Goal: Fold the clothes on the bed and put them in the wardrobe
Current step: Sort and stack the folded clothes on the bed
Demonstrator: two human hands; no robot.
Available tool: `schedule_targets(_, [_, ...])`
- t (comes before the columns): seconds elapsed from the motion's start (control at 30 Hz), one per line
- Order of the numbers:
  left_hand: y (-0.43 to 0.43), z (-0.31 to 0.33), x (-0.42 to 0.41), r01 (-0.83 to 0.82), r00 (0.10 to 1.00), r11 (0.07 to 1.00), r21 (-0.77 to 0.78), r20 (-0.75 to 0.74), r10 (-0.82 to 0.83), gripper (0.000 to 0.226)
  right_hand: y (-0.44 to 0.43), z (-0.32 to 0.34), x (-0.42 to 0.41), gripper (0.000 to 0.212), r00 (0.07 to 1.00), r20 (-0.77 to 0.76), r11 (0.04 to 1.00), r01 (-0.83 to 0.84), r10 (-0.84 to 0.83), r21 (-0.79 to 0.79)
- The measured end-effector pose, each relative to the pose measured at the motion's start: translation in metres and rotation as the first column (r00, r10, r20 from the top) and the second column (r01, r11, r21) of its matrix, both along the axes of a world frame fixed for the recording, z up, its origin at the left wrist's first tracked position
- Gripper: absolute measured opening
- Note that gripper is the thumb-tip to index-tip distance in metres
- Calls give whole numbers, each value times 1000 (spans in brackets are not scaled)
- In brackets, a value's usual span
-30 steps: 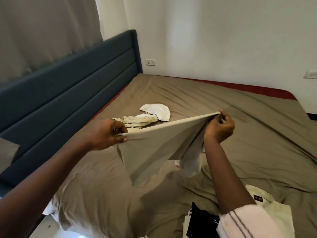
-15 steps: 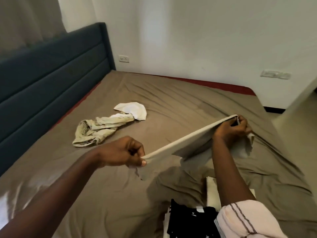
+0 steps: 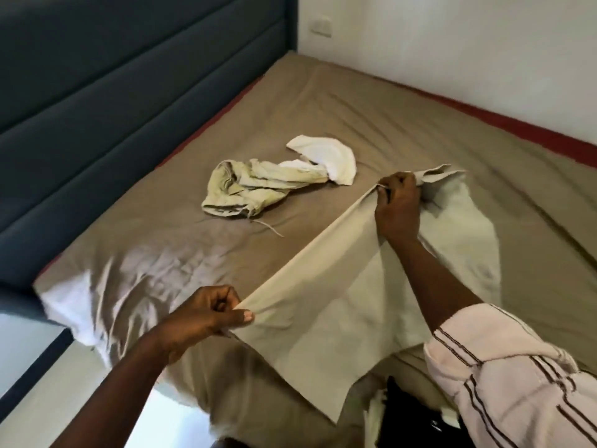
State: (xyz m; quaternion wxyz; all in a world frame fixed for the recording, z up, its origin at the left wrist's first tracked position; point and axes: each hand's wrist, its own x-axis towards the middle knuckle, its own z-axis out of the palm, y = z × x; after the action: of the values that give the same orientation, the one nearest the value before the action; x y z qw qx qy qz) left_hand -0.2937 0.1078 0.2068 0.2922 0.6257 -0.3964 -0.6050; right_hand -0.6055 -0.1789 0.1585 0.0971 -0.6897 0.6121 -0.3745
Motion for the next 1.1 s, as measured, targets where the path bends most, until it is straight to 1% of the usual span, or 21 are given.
schedule_targets(0.07, [2,-53,50,-209,976,977,28,71,207,39,-18,-53,60,18,993,-79,990,-75,85,123])
schedule_targets(0.13, [0,-109,98,-362,928,931,41,106,357,32,-33,-113,119,19,979,-133,964,-117,152,240])
schedule_targets(0.17, [-4,-135,117,-422,900,906,39,142,413,30,-40,-135,141,19,970,-157,951,-137,185,277])
schedule_targets(0.2, [-6,-175,148,-491,861,869,61,189,473,28,-48,-175,179,19,954,-191,935,-164,231,314])
schedule_targets(0.27, [-9,-231,183,-601,784,794,87,256,565,24,-57,-220,225,19,923,-242,917,-206,297,342])
schedule_targets(0.3, [-10,-256,195,-641,748,763,80,286,599,18,-60,-238,245,20,909,-274,906,-202,315,373])
schedule_targets(0.33, [-12,-271,204,-657,732,750,78,306,609,12,-63,-249,260,21,890,-313,900,-198,331,389])
schedule_targets(0.4, [-14,-311,226,-688,706,715,126,344,619,26,-77,-276,294,25,815,-464,902,-154,346,404])
schedule_targets(0.43, [-18,-321,230,-703,690,701,120,355,631,26,-83,-279,303,28,773,-537,910,-121,337,397])
schedule_targets(0.5, [-27,-338,241,-741,636,664,102,425,644,18,-95,-285,317,28,691,-660,940,-86,295,330])
schedule_targets(0.53, [-33,-344,246,-761,614,642,97,431,662,16,-101,-289,324,25,649,-708,951,-84,280,299])
schedule_targets(0.6, [-41,-358,254,-758,606,645,92,463,646,15,-109,-293,332,17,542,-777,943,-99,319,318])
schedule_targets(0.63, [-43,-362,255,-733,619,675,84,494,610,11,-111,-293,334,16,497,-791,929,-100,358,357])
schedule_targets(0.7, [-42,-373,261,-718,634,689,102,506,585,8,-112,-294,338,20,435,-799,900,-68,415,430])
schedule_targets(0.73, [-43,-370,262,-720,633,685,111,512,582,9,-112,-293,340,22,425,-799,890,-39,426,454])
schedule_targets(0.8, [-41,-374,262,-704,631,700,121,560,537,7,-115,-289,338,25,457,-794,886,26,401,462])
schedule_targets(0.9, [-40,-375,260,-719,579,692,61,602,549,7,-115,-282,334,26,545,-780,908,77,308,412])
schedule_targets(0.97, [-37,-372,252,-759,561,650,41,548,620,5,-115,-282,325,26,672,-701,911,96,238,401])
schedule_targets(1.03, [-35,-368,236,-823,511,568,10,450,732,2,-108,-279,315,29,826,-539,901,96,165,422])
schedule_targets(1.07, [-35,-357,226,-849,474,529,-16,422,773,5,-105,-278,312,28,909,-396,885,75,128,459])
schedule_targets(1.1, [-33,-349,215,-860,447,508,-51,404,798,11,-103,-276,303,27,973,-221,860,51,72,508])
